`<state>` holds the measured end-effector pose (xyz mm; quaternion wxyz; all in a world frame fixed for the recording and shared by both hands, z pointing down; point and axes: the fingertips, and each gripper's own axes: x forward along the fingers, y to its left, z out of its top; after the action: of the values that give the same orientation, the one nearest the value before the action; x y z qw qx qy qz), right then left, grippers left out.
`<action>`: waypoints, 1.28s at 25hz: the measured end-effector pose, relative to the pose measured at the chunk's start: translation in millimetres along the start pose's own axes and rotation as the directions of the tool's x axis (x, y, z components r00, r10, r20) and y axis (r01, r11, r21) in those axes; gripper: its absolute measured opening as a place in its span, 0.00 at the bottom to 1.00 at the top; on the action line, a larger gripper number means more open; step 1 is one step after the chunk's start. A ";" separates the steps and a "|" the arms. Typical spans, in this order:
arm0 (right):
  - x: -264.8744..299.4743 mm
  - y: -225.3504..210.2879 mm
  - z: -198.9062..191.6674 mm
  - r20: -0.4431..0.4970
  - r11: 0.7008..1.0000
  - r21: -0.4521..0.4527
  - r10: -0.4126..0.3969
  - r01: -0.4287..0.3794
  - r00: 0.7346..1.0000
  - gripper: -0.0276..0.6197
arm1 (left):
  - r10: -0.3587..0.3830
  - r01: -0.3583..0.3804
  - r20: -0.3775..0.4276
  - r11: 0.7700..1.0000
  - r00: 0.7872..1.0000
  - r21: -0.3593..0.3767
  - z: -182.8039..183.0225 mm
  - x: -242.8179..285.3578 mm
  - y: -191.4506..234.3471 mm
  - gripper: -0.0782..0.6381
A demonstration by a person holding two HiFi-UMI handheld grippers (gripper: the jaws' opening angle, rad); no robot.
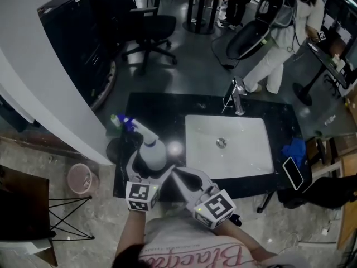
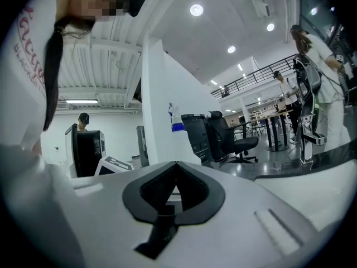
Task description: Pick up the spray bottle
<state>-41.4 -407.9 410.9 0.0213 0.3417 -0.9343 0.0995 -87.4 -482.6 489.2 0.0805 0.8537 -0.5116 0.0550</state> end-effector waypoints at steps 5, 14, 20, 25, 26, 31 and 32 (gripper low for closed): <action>3.3 -9.8 -1.3 0.004 1.000 0.014 -0.022 0.022 1.000 0.05 | -0.012 0.012 0.001 1.000 1.000 0.015 -1.3 11.2 3.2 0.88; 5.3 -22.6 -0.9 0.003 0.998 0.032 -0.050 0.049 0.999 0.05 | -0.039 0.039 0.023 0.999 0.999 0.020 2.4 25.7 4.5 0.72; 7.1 -25.9 2.2 0.010 0.999 0.018 -0.051 0.051 0.999 0.05 | -0.046 0.045 0.028 0.998 0.999 0.034 1.3 26.4 4.1 0.71; 9.0 -25.7 3.5 0.013 0.998 0.020 -0.057 0.056 0.998 0.05 | -0.047 0.046 0.041 0.998 0.998 0.029 4.9 25.2 6.0 0.70; 9.1 -25.2 3.8 0.012 0.998 0.016 -0.056 0.056 0.998 0.05 | -0.048 0.046 0.046 0.998 0.998 0.030 7.6 24.8 6.2 0.70; 7.6 -21.8 4.6 0.021 0.998 0.015 -0.063 0.063 0.998 0.05 | -0.065 0.062 0.080 0.997 0.995 0.041 27.0 15.8 3.8 0.70; 7.9 -21.1 4.6 0.021 0.998 0.018 -0.063 0.063 0.998 0.05 | -0.070 0.066 0.089 0.997 0.994 0.045 32.0 12.8 3.3 0.70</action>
<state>-33.7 -429.6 410.8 0.0116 0.3722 -0.9223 0.1031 -83.9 -501.4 460.3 0.0413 0.8737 -0.4840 0.0243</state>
